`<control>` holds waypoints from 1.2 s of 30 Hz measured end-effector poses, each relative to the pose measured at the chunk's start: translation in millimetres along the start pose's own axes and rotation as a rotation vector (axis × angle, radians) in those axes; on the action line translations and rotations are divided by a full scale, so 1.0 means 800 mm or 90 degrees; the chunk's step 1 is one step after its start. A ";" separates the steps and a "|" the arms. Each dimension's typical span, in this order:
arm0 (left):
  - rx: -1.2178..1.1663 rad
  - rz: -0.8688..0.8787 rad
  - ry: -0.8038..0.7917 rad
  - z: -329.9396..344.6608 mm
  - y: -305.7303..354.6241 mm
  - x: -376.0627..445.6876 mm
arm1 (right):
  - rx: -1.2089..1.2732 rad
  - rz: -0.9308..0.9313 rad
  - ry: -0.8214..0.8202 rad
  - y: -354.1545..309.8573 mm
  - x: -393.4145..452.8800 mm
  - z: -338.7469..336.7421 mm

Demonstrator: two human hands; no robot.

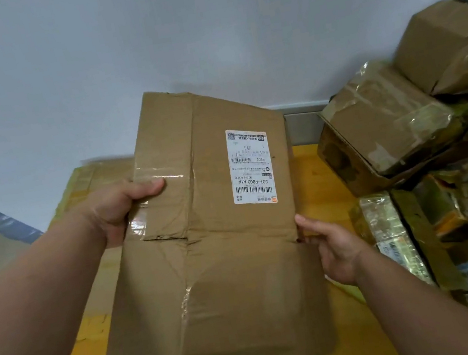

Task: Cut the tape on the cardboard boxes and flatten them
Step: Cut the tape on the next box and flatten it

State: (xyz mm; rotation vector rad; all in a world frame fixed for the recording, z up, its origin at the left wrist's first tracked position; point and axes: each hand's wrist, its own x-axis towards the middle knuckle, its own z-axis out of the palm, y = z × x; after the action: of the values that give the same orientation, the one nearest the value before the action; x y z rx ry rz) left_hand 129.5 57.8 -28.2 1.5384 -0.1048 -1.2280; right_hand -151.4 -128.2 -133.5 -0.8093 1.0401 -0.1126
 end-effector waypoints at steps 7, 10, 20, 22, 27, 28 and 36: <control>0.406 0.103 0.304 0.009 -0.027 0.082 | -0.168 -0.083 0.184 0.017 0.018 -0.006; 0.656 0.042 0.345 0.010 -0.059 0.105 | -0.496 -0.119 0.202 0.033 0.028 0.003; 1.036 0.059 0.092 0.036 -0.207 0.107 | -0.974 -0.365 0.201 0.080 0.037 0.041; 1.063 0.073 0.090 0.029 -0.220 0.110 | -0.996 -0.439 0.139 0.094 0.042 0.058; 1.079 0.099 0.078 0.027 -0.259 0.114 | -1.131 -0.334 0.001 0.136 0.069 0.060; 1.083 0.099 0.081 0.026 -0.265 0.116 | -1.146 -0.314 -0.009 0.143 0.073 0.056; 1.095 0.102 0.032 0.015 -0.264 0.123 | -1.080 -0.439 0.088 0.099 0.118 0.099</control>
State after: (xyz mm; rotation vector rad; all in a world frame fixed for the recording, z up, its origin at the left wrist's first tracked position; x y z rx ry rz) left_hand 57.1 69.0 -249.7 2.8433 -1.5269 -0.8391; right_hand -60.5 -70.8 -232.7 -2.7118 0.7628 0.1850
